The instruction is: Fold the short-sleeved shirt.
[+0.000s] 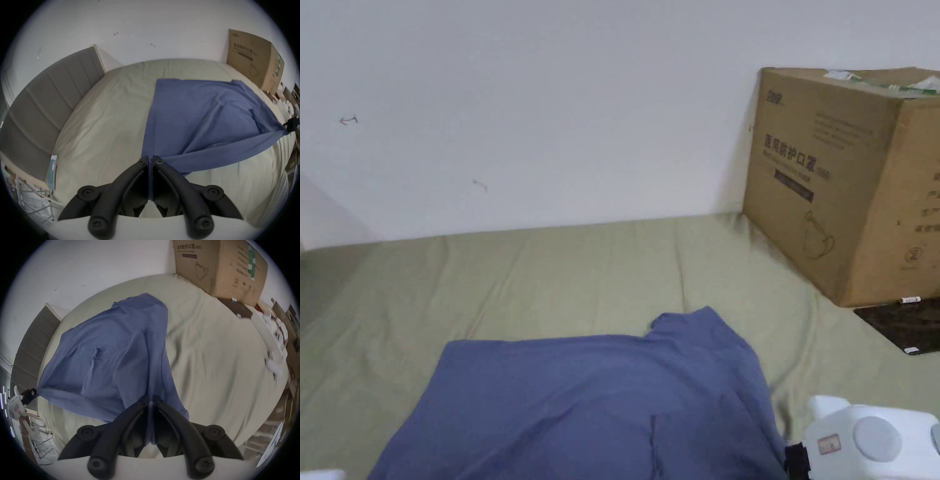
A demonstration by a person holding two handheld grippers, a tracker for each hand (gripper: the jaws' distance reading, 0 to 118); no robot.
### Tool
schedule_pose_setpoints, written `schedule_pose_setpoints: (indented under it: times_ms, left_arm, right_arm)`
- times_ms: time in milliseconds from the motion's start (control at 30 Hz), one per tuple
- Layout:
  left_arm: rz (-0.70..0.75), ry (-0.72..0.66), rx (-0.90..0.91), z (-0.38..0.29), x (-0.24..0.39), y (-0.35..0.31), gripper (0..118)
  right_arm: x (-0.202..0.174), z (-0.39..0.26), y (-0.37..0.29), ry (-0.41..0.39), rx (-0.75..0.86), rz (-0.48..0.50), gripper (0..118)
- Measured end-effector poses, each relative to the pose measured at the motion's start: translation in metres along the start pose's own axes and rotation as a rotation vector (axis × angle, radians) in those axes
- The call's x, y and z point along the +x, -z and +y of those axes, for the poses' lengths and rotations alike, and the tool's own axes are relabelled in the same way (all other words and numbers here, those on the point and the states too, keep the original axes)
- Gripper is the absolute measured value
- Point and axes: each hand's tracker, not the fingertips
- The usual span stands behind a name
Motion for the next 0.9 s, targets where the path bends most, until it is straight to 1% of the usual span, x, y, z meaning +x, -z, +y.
schedule_pose_setpoints:
  times_ms: [33, 100, 167, 233, 267, 300, 333, 367, 400, 433, 500, 533, 567, 600, 633, 667, 700, 733, 767, 833, 900]
  left_arm:
    - [-0.001, -0.002, -0.006, -0.016, -0.001, -0.010, 3]
    - [-0.018, -0.028, -0.037, -0.040, -0.011, -0.017, 3]
    - [-0.032, -0.085, -0.040, -0.060, -0.014, -0.028, 3]
    - [-0.076, -0.082, -0.096, -0.070, -0.015, -0.030, 3]
    - [-0.078, -0.082, -0.091, -0.074, -0.016, -0.031, 6]
    - [-0.079, -0.091, -0.082, -0.075, -0.017, -0.032, 15]
    - [-0.082, -0.098, -0.078, -0.074, -0.015, -0.035, 38]
    - [-0.081, -0.102, -0.079, -0.070, -0.016, -0.037, 63]
    - [-0.079, -0.107, -0.080, -0.064, -0.016, -0.039, 90]
    - [-0.082, -0.108, -0.079, -0.060, -0.017, -0.040, 112]
    - [-0.100, -0.102, -0.057, -0.049, -0.013, -0.047, 113]
    - [-0.113, -0.093, -0.018, -0.042, -0.011, -0.052, 112]
    - [-0.116, -0.087, -0.011, -0.033, -0.008, -0.053, 108]
    - [-0.123, -0.087, -0.014, -0.028, -0.006, -0.052, 107]
    - [-0.145, -0.091, -0.005, -0.021, -0.003, -0.050, 102]
    - [-0.175, -0.107, 0.004, -0.016, -0.001, -0.047, 86]
    - [-0.191, -0.122, 0.001, -0.011, 0.001, -0.043, 58]
    - [-0.188, -0.127, -0.009, -0.011, 0.007, -0.038, 13]
    - [-0.184, -0.131, -0.023, -0.010, 0.011, -0.031, 1]
    - [-0.191, -0.138, -0.053, -0.013, 0.014, -0.019, 0]
    - [-0.213, -0.182, -0.091, -0.016, 0.016, -0.007, 0]
  right_arm:
    - [0.004, -0.017, -0.003, 0.012, -0.006, 0.012, 4]
    - [0.010, -0.051, -0.010, 0.024, -0.021, -0.010, 4]
    - [0.013, -0.076, -0.012, 0.016, -0.060, -0.027, 4]
    - [0.014, -0.093, -0.013, 0.008, -0.052, -0.028, 4]
    - [0.014, -0.097, -0.011, 0.003, -0.049, -0.028, 5]
    - [0.013, -0.098, -0.012, 0.001, -0.036, -0.030, 8]
    - [0.012, -0.097, -0.014, 0.001, -0.023, -0.033, 28]
    - [0.009, -0.095, -0.016, -0.009, -0.018, -0.048, 54]
    - [0.007, -0.089, -0.019, -0.038, 0.005, -0.091, 76]
    - [0.005, -0.086, -0.021, -0.066, 0.022, -0.106, 80]
    - [-0.001, -0.076, -0.032, -0.115, 0.057, -0.103, 80]
    - [-0.005, -0.070, -0.037, -0.121, 0.063, -0.098, 80]
    - [-0.008, -0.064, -0.041, -0.121, 0.073, -0.091, 80]
    - [-0.012, -0.058, -0.044, -0.117, 0.092, -0.077, 78]
    - [-0.015, -0.052, -0.046, -0.112, 0.111, -0.060, 70]
    - [-0.020, -0.047, -0.048, -0.105, 0.129, -0.056, 54]
    - [-0.025, -0.043, -0.048, -0.098, 0.145, -0.057, 33]
    - [-0.028, -0.042, -0.045, -0.095, 0.157, -0.054, 5]
    - [-0.030, -0.042, -0.042, -0.086, 0.163, -0.039, 2]
    - [-0.033, -0.042, -0.032, -0.078, 0.148, -0.011, 0]
    - [-0.039, -0.040, -0.021, -0.086, 0.139, -0.027, 0]
